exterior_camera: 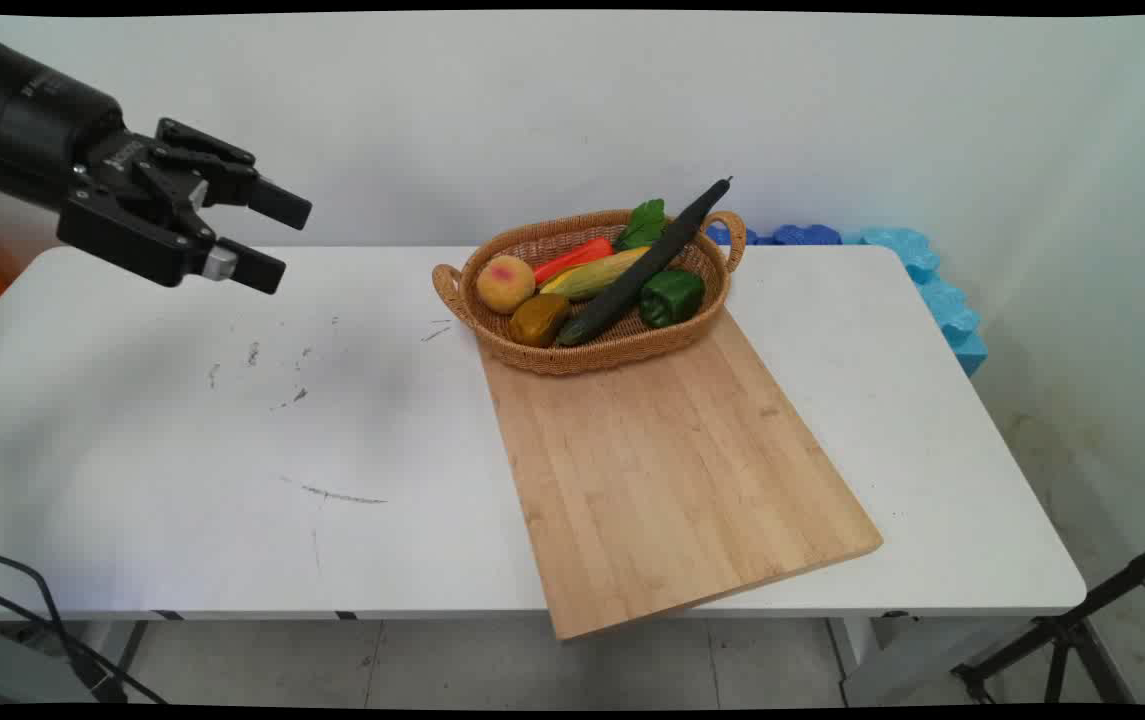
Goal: Pick up the cucumber from the vegetable basket
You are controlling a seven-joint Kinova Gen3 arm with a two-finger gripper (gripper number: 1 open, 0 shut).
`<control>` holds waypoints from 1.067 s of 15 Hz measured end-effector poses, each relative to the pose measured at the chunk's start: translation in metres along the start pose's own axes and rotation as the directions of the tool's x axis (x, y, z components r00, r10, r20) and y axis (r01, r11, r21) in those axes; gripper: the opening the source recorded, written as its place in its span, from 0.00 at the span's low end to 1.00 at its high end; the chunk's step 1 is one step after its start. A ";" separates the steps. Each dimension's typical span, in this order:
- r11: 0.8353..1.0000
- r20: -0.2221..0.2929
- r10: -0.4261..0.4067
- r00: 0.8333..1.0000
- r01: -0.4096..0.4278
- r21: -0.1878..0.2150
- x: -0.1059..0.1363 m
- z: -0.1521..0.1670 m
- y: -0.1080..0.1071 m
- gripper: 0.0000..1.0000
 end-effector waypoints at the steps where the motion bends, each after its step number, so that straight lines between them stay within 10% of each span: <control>1: 1.000 -0.001 -0.002 1.000 0.002 0.005 -0.001 0.002 0.000 1.00; 16: 0.998 0.028 -0.011 1.000 0.009 0.061 0.032 0.032 -0.007 1.00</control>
